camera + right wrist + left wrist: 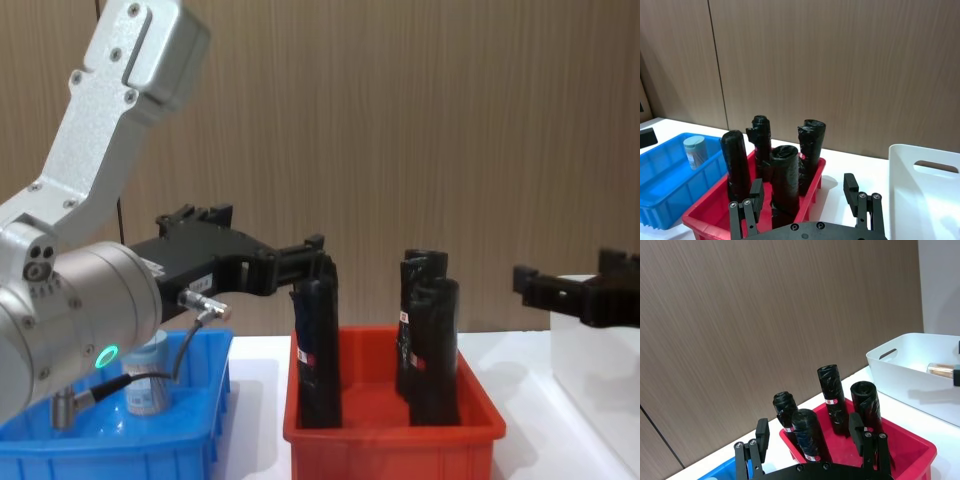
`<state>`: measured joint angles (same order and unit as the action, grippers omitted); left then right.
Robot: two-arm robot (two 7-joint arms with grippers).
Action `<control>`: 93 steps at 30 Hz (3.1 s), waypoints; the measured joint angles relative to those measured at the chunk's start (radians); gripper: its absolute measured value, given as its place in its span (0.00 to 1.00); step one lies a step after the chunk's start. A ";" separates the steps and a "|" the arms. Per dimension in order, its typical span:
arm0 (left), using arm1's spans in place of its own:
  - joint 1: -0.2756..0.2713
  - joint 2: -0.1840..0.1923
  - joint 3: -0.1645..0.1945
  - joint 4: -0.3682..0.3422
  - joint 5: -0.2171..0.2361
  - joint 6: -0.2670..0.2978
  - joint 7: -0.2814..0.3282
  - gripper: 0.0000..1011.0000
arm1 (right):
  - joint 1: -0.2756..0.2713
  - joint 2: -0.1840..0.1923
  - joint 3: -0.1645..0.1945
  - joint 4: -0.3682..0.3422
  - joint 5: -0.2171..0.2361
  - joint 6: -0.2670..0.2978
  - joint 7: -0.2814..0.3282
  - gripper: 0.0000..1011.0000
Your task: Pick the cotton swabs from the blue box and place them into the white box.
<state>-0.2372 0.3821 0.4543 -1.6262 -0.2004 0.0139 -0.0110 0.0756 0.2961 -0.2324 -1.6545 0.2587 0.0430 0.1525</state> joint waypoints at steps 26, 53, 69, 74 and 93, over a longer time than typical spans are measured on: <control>0.000 0.000 0.000 0.000 0.000 0.000 0.000 0.99 | 0.156 -0.052 -0.004 0.225 0.002 -0.001 0.187 0.99; 0.000 0.000 0.000 0.000 0.000 0.000 0.000 0.99 | 0.334 -0.113 -0.021 0.485 -0.052 -0.042 0.289 0.99; 0.000 0.000 0.000 0.000 0.000 0.000 0.000 0.99 | 0.398 -0.135 -0.026 0.582 -0.058 -0.066 0.311 0.99; 0.000 0.000 0.000 0.000 0.000 0.000 0.000 0.99 | 0.413 -0.140 -0.028 0.606 -0.059 -0.072 0.312 0.99; 0.000 0.000 0.000 0.000 0.000 0.000 0.000 0.99 | 0.486 -0.167 -0.039 0.728 -0.073 -0.107 0.322 0.99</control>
<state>-0.2372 0.3821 0.4542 -1.6262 -0.2004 0.0138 -0.0109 0.5615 0.1292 -0.2709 -0.9268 0.1859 -0.0644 0.4742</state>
